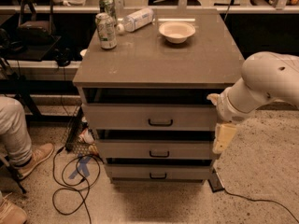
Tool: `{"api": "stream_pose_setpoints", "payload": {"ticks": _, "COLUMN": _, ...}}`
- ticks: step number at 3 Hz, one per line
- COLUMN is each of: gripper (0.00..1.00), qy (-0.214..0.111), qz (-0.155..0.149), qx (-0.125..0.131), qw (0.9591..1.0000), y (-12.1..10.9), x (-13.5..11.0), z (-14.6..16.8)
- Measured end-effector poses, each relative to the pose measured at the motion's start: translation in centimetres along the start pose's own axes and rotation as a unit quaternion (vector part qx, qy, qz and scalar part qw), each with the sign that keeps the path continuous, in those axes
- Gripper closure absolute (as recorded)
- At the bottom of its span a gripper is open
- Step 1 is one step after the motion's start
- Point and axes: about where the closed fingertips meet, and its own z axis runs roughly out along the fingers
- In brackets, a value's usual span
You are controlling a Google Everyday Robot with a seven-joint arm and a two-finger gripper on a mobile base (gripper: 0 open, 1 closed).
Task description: Open top drawer
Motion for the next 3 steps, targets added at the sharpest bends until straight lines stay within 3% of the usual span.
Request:
{"api": "stream_pose_setpoints", "payload": {"ticks": 1, "gripper": 0.0, "qy": 0.0, "qz": -0.007, "qx": 0.004, "qw": 1.0, "y": -0.2, "x": -0.2, "z": 0.3}}
{"api": "stream_pose_setpoints", "payload": {"ticks": 2, "gripper": 0.0, "qy": 0.004, "qz": -0.048, "qx": 0.011, "qw": 0.9988, "y": -1.7, "x": -1.7, "z": 2.1}}
{"api": "stream_pose_setpoints", "payload": {"ticks": 3, "gripper": 0.0, "qy": -0.002, "qz": -0.06, "qx": 0.006, "qw": 0.9982, "y": -3.2, "x": -2.4, "z": 3.9}}
